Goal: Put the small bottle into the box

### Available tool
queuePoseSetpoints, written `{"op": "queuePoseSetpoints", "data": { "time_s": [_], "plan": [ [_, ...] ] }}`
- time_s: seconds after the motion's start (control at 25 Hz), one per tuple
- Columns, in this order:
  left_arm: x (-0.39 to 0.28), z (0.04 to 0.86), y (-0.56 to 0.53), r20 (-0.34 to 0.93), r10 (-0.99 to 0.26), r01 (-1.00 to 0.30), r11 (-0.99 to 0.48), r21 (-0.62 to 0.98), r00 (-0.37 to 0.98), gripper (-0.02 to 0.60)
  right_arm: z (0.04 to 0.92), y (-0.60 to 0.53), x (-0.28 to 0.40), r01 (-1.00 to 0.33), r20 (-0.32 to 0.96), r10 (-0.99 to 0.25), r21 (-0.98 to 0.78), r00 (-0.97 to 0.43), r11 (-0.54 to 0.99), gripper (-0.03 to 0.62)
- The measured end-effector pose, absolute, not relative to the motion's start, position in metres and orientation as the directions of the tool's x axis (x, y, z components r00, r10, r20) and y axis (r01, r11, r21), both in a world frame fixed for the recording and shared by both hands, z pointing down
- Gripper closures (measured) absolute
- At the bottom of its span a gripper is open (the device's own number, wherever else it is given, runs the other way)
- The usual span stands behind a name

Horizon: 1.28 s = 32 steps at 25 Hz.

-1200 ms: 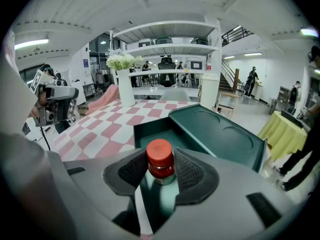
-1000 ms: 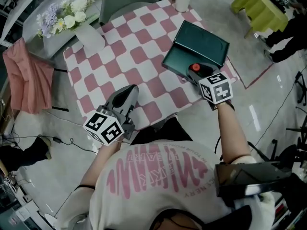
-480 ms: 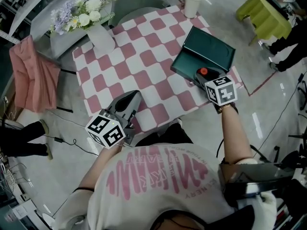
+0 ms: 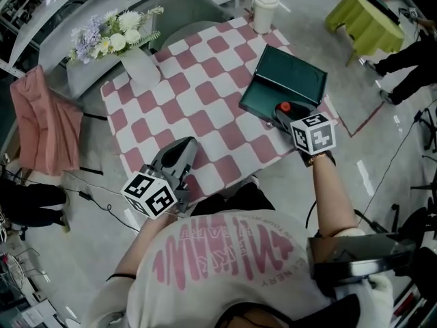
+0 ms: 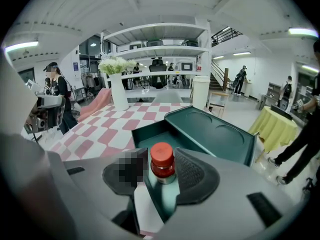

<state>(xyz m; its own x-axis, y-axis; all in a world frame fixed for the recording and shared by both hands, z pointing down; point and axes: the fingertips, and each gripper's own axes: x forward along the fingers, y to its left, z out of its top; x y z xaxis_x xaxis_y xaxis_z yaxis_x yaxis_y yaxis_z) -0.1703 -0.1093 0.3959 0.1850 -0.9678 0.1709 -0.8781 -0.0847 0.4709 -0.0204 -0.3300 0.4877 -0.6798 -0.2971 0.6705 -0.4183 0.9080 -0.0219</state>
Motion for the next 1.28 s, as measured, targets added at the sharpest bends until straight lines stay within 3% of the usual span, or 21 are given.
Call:
{"op": "queuePoseSetpoints", "data": {
  "time_s": [0.64,0.92,1.28],
  "plan": [
    [-0.162,0.386,-0.09,0.125,-0.968,-0.872,-0.137,0.469,0.219,0.574,0.455,-0.311,0.003,-0.548,0.599,-0.43,-0.018,-0.676,0.836,0.457],
    [-0.154,0.376,-0.083,0.101,-0.968,-0.868,-0.157,0.471,0.23,0.574,0.423,-0.29,0.024,-0.628,0.475,-0.507,-0.132,-0.719,0.767,0.558],
    [-0.141,0.358,-0.086,0.039,-0.964,-0.86,-0.217,0.462,0.263,0.574,0.362,-0.247,0.038,-0.603,0.253,-0.55,-0.248,-0.796,0.759,0.572]
  ]
}}
